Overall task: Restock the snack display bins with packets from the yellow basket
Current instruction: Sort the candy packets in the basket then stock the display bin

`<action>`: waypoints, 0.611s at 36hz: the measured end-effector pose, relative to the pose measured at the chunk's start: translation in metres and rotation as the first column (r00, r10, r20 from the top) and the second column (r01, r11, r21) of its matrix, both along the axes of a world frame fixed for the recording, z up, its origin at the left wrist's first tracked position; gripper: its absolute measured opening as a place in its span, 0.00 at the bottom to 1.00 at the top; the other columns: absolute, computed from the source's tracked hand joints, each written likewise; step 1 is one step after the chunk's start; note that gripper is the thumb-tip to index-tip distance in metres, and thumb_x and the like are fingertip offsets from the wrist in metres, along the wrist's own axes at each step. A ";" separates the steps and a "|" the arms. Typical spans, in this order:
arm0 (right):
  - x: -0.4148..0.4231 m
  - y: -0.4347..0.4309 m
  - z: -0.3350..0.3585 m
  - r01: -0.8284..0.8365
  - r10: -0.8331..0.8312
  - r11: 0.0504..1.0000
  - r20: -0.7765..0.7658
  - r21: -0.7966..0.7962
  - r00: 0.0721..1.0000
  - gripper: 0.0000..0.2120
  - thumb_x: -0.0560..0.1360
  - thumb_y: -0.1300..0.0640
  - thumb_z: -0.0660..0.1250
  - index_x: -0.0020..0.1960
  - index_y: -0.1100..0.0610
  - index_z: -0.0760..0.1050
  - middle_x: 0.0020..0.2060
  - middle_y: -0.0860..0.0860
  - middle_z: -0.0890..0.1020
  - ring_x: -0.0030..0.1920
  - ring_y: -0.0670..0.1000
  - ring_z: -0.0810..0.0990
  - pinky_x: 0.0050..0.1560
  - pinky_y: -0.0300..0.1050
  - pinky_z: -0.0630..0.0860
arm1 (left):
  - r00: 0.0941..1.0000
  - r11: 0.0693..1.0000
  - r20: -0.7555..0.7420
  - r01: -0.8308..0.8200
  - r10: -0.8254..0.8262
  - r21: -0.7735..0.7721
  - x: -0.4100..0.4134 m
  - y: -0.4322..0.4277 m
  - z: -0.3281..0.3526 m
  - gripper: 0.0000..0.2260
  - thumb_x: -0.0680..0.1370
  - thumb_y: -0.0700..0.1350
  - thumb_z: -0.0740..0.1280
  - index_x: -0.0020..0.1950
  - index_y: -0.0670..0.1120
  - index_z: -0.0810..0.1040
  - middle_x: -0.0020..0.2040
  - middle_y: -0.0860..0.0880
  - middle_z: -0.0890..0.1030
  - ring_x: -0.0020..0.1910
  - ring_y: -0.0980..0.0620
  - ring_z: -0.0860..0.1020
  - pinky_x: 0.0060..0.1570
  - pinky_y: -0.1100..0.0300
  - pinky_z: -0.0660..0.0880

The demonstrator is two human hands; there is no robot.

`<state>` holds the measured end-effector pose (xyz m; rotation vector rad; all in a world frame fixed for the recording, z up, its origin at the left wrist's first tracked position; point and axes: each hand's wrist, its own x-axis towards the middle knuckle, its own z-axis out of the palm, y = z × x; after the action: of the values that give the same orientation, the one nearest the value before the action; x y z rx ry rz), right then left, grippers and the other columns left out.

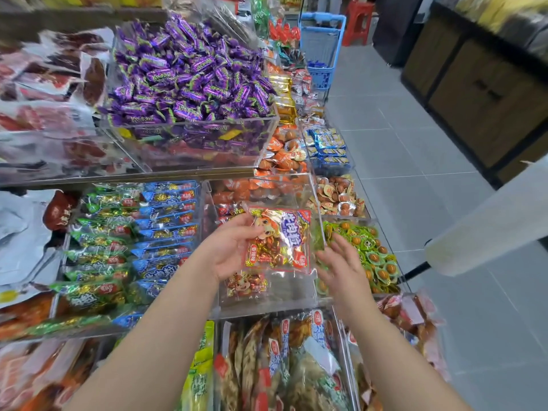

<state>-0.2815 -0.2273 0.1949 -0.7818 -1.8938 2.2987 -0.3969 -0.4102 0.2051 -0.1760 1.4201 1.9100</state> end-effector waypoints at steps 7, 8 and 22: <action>-0.008 0.008 -0.007 -0.096 0.101 0.993 0.069 -0.076 0.992 0.19 0.72 0.63 0.70 0.57 0.45 0.73 0.36 0.44 0.84 0.39 0.45 0.84 0.44 0.42 0.81 | 0.951 0.946 -0.119 0.260 -0.285 -0.194 0.009 0.005 0.008 0.17 0.67 0.48 0.72 0.54 0.51 0.76 0.53 0.53 0.80 0.52 0.57 0.76 0.61 0.57 0.68; -0.008 0.010 -0.005 -0.117 0.117 0.993 0.068 -0.011 0.991 0.20 0.72 0.62 0.70 0.58 0.43 0.73 0.37 0.45 0.84 0.39 0.44 0.83 0.45 0.42 0.81 | 0.956 0.951 -0.110 0.252 -0.273 -0.177 0.008 0.003 0.008 0.16 0.67 0.48 0.73 0.54 0.48 0.77 0.52 0.50 0.81 0.51 0.54 0.79 0.57 0.56 0.74; -0.045 0.009 0.014 -0.414 0.441 0.807 0.036 0.421 0.897 0.13 0.71 0.57 0.72 0.49 0.41 0.75 0.41 0.38 0.83 0.41 0.37 0.81 0.37 0.30 0.75 | 0.563 0.492 -0.273 0.283 -0.780 -0.823 -0.003 0.022 0.012 0.11 0.71 0.49 0.76 0.48 0.45 0.81 0.41 0.49 0.83 0.41 0.50 0.80 0.43 0.55 0.76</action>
<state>-0.3263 -0.2182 0.2093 -0.2375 -2.6211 1.9421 -0.4000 -0.3884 0.2170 0.6102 2.2639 0.7435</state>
